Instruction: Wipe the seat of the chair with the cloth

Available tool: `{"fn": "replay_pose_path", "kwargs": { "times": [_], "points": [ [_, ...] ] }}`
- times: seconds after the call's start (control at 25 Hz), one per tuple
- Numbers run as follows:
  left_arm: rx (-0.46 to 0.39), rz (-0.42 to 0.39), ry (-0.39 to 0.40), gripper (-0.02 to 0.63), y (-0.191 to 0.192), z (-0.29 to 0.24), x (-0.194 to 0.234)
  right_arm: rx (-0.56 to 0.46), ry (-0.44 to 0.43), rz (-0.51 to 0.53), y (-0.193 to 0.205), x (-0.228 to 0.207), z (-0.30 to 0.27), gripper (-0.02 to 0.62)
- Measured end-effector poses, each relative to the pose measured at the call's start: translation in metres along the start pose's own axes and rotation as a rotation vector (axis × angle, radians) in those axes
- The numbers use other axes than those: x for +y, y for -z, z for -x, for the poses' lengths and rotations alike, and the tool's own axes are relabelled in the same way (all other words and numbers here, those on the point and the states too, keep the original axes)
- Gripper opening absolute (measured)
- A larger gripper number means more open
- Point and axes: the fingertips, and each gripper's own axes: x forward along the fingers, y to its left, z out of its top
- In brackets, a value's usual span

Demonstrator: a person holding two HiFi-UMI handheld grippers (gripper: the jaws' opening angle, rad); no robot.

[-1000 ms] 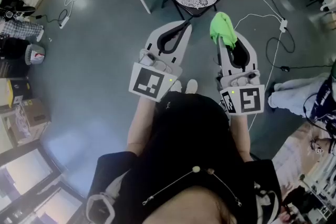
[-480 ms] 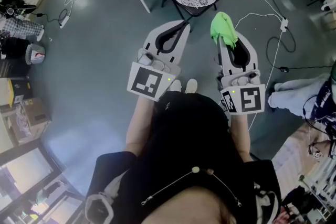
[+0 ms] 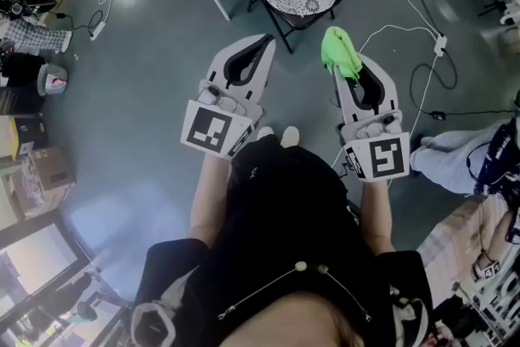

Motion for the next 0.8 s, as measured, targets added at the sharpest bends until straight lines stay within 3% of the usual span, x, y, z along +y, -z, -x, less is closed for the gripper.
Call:
{"fn": "replay_pose_path", "kwargs": {
  "times": [0.48, 0.8],
  "points": [
    [0.039, 0.059, -0.010, 0.005, 0.042, -0.057, 0.041, 0.069, 0.010, -0.057, 0.044, -0.055, -0.053, 0.098],
    [0.031, 0.084, 0.019, 0.005, 0.061, -0.137, 0.124, 0.112, 0.047, -0.034, 0.068, -0.106, -0.150, 0.098]
  ]
}}
